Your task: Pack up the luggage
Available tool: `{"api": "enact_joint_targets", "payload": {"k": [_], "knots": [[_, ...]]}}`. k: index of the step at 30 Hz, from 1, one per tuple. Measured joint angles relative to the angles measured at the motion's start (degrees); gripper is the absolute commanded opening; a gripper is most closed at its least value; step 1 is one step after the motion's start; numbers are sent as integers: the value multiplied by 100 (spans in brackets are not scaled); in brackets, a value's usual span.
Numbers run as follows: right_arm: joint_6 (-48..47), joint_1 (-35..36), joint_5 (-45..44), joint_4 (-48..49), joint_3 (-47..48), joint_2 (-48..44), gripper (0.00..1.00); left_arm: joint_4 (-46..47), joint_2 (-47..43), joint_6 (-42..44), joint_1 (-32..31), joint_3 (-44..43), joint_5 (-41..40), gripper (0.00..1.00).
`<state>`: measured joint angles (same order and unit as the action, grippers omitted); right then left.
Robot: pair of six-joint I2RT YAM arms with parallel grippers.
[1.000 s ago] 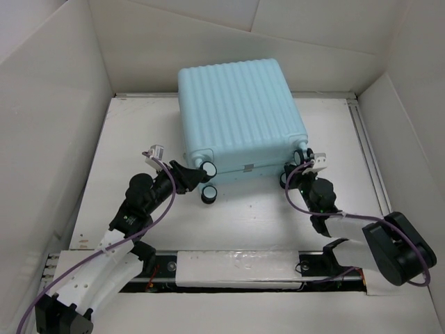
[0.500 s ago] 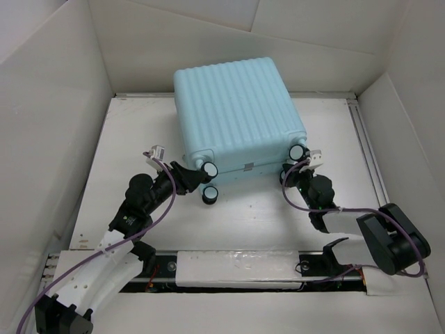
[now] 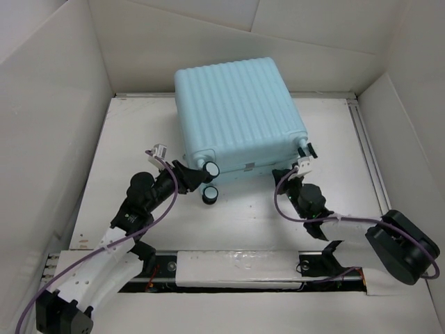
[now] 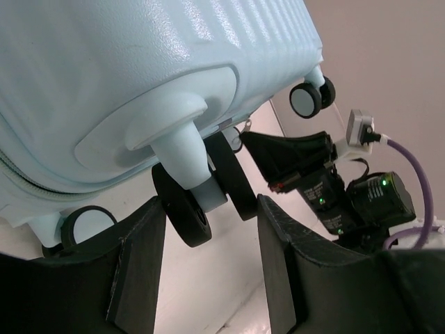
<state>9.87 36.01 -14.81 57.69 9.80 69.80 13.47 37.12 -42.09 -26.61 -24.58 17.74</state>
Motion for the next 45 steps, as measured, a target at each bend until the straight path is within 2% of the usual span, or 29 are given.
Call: {"api": "enact_joint_targets", "payload": {"k": [8,11,15,21,24,27,28,29,31,32,34,38,45], "knots": [[223,1823,-1156,74,205,111,0,332,422,-168,2,-61,295,0],[415,2892,-1019,105,693,756,0,522,691,-289,-33,-155,509,0],[546,3936,-979,273,1624,1882,0,616,920,-415,-55,-269,710,0],[656,4666,-1038,800,2710,3189,0,378,929,-503,-37,-402,776,0],[710,4747,-1346,833,2472,3056,0,-109,903,-389,-39,-654,713,0],[848,4715,-1976,258,1996,2249,2,-446,787,-278,-42,-756,643,0],[951,4658,-2173,-133,1882,1849,7,-553,721,-184,-46,-769,621,0],[1029,4583,-2371,-420,1788,1464,22,-632,632,-105,-44,-787,599,0],[1165,4387,-2684,-925,1602,717,37,-745,461,28,-39,-826,520,0],[1228,4262,-2804,-1147,1504,372,49,-748,387,79,-39,-844,494,0],[1307,4009,-3005,-1655,1394,-184,57,-688,289,184,-50,-901,503,0],[1384,3368,-3040,-2568,1360,-756,63,-540,219,238,-76,-931,501,0],[1139,2223,-2736,-3438,1362,-791,67,-549,219,358,-76,-931,448,0]]}}
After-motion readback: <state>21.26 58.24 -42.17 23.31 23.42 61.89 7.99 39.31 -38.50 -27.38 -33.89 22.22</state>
